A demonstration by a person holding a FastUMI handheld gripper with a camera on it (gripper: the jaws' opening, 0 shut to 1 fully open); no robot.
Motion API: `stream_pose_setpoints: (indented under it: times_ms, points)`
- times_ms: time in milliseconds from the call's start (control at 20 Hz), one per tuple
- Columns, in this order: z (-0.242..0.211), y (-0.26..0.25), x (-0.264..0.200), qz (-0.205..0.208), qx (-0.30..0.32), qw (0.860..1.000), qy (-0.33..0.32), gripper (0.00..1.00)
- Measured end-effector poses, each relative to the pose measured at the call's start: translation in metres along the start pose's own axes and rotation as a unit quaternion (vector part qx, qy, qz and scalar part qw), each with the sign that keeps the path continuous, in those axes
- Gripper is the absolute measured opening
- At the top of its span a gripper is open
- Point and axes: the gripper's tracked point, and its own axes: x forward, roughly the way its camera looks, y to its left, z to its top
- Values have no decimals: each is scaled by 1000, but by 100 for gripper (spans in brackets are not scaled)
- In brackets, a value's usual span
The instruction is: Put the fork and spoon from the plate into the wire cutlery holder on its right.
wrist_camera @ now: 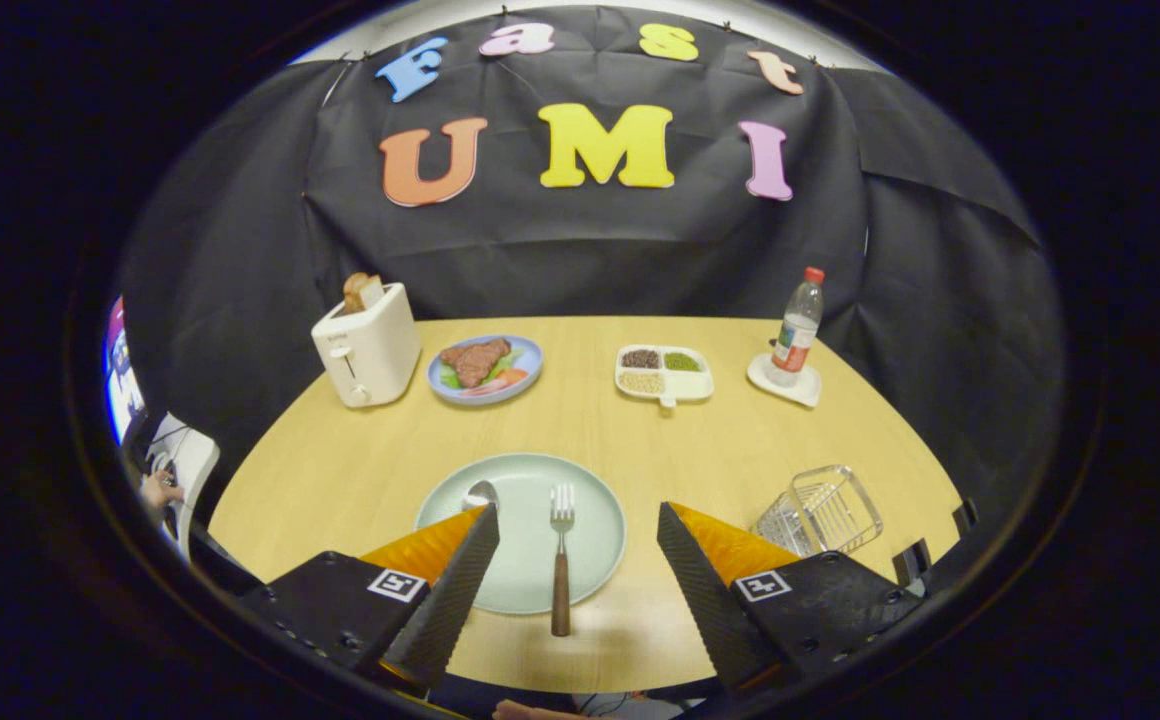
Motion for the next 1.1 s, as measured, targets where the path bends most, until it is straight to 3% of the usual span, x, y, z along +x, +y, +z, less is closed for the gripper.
stream_pose_setpoints:
  times_ms: [300, 700, 900, 1100]
  points:
    - [-34, 2, 39, 1, 0, 996, 88, 96]
    - [-56, 18, 77, 10, -12, 989, 147, 92]
    - [-63, 18, 89, 13, -9, 987, 162, 81]
    - [-71, 19, 95, 15, 3, 983, 185, 56]
